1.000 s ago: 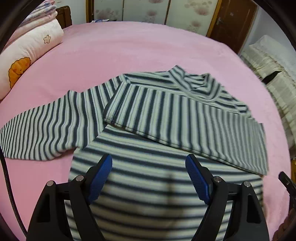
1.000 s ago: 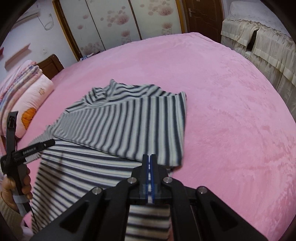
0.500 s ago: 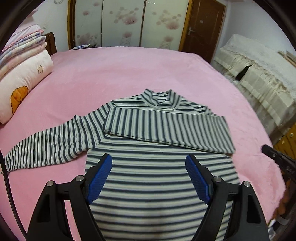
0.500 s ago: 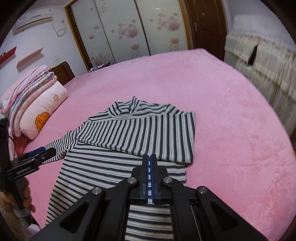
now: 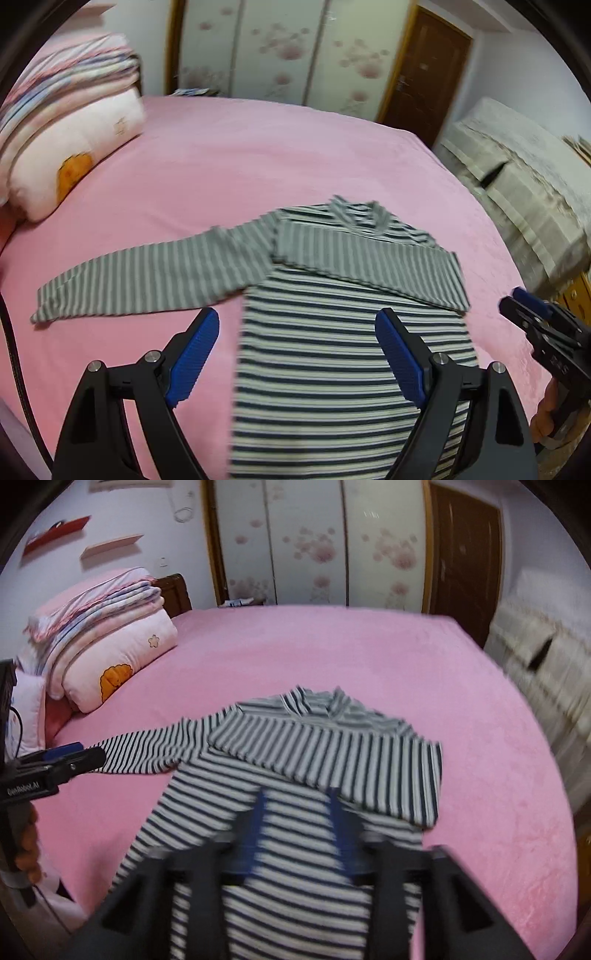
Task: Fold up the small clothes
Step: 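Grasp the other sleeve cuff with the left tool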
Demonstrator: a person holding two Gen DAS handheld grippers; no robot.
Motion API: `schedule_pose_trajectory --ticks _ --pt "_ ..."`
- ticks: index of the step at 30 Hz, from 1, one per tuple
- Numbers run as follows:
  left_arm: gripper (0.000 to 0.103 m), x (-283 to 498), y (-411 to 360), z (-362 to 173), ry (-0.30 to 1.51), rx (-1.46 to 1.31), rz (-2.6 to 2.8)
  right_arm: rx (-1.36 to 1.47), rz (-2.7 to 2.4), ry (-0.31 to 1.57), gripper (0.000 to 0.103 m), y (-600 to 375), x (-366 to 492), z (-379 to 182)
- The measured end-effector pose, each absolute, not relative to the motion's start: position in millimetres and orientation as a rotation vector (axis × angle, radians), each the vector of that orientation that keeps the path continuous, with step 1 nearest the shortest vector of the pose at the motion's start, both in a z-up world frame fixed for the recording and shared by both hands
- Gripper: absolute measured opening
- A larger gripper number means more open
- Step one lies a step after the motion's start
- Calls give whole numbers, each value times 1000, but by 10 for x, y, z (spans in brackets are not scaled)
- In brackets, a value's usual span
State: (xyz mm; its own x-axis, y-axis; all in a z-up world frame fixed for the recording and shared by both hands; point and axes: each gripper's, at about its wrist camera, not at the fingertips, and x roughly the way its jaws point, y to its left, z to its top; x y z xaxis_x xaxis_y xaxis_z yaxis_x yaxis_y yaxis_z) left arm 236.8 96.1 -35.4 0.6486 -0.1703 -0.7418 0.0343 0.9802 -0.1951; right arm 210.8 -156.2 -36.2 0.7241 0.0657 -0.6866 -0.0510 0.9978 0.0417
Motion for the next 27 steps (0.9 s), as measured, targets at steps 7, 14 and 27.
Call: schedule_pose_trajectory --ticks 7,14,27 --pt "86 2401 2257 -466 895 -270 80 -8 205 715 56 -706 2398 -237" --pt "86 2428 3467 -828 969 -386 249 -52 276 738 56 206 2846 -384" --pt "81 2501 4733 -1903 999 -837 390 -125 365 815 56 1597 3524 -873"
